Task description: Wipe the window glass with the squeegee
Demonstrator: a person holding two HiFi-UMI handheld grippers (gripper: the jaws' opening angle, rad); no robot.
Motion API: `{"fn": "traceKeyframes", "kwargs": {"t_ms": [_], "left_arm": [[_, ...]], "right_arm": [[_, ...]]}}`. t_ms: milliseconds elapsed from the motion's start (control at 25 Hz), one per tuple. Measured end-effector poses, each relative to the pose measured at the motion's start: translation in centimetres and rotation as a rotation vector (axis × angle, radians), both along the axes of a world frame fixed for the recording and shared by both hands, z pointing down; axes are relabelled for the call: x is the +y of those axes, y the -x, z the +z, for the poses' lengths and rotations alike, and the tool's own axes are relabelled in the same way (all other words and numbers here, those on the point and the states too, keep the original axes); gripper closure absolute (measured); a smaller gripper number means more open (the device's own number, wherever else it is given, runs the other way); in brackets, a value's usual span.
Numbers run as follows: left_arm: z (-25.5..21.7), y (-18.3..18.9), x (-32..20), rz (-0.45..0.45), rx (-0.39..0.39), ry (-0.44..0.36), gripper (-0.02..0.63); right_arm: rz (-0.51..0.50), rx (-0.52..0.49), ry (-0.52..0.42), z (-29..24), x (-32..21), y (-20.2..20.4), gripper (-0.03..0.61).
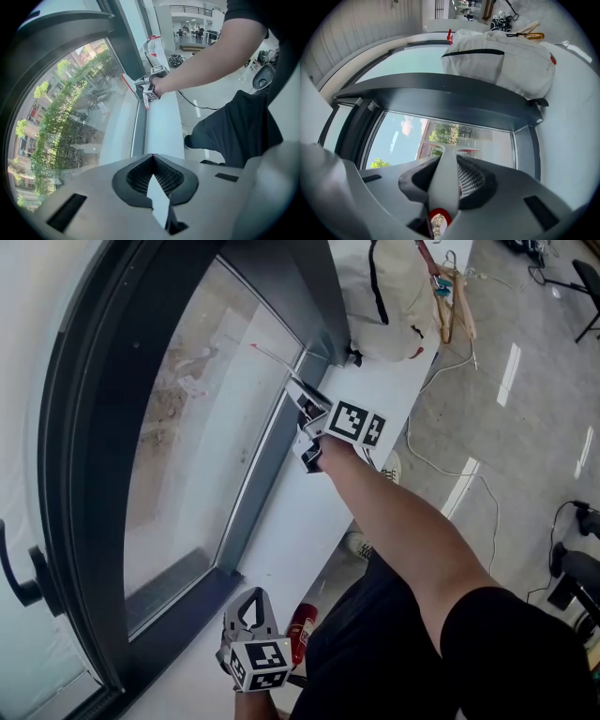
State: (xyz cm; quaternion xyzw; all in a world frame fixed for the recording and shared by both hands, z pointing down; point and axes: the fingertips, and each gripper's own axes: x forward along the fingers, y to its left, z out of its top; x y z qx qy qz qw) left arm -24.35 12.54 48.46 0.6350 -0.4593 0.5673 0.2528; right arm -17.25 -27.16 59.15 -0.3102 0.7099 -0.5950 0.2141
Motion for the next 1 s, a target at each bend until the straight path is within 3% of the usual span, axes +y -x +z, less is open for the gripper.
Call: {"fn": "traceKeyframes", "kwargs": {"t_ms": [1000], "left_arm": [[0.7,3.7,11.3,-0.039,-0.004,-0.032,0.614]], "right_arm": [[-0.173,0.0,-0.002,0.5,17.4,9.0,0.491]]}}
